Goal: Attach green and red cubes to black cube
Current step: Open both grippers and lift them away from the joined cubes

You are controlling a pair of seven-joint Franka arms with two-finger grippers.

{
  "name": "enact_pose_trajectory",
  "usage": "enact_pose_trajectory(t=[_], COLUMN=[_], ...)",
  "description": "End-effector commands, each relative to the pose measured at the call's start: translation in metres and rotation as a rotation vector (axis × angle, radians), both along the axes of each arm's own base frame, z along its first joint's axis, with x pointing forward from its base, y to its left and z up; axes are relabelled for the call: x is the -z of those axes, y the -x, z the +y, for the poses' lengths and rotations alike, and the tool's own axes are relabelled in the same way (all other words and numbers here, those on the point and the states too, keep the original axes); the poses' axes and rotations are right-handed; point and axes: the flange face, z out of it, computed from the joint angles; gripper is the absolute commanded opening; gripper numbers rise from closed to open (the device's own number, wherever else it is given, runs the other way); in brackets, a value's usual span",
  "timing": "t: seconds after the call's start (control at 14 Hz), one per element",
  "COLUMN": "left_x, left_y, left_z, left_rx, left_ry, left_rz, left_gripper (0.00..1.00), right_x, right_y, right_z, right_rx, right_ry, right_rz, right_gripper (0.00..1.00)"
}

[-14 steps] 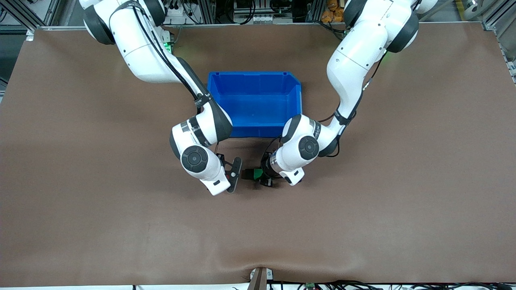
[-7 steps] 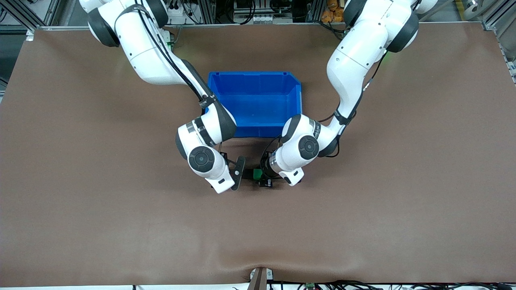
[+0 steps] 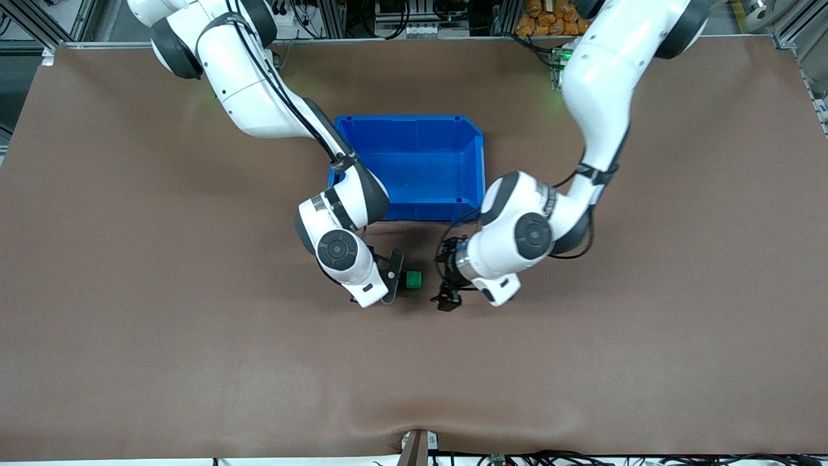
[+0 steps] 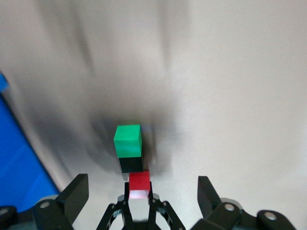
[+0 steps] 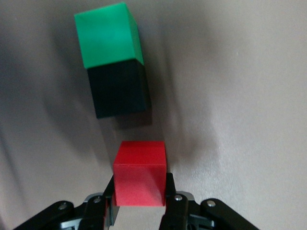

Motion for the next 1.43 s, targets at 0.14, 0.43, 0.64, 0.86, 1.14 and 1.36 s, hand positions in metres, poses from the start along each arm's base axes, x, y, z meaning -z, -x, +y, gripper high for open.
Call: enact_pose_trajectory(t=[0.14,0.43,0.64,0.86,1.14,1.36], left_x=[-0.068,-0.1,-0.127,-0.152,-0.189,-0.215], left_y=[-0.012,-0.014,-0.013,-0.002,0.005,0.01], left_z=[0.066,0.11,0.141,0.171,0.22,0.249], left_rx=[0.13,0.252,0.314,0.393,0.527,0.632], left_ry=[-0.022,-0.032,-0.092,-0.14,-0.207,-0.201], left_rz=[-0.038,-0.047,-0.08,-0.035,-0.055,-0.096], left_gripper=[1.0,1.0,1.0,1.0,1.0,1.0], right_x=[0.003,0.005,0.004,0.006,-0.003,-0.024], right_y=[0.003,0.009,0.009,0.014,0.012,0.005], right_z=[0.013,0.025,0.028,0.034,0.032,0.023], right_rx=[-0.006,-0.019,-0.024,-0.033,-0.028,0.015], right_ry=[0.005,-0.002,-0.008,-0.004,-0.008,-0.012], right_rz=[-0.024,-0.039,-0.051,-0.055,-0.062,-0.065], right_gripper=[0.0,0.0,0.8,1.0,1.0,1.0])
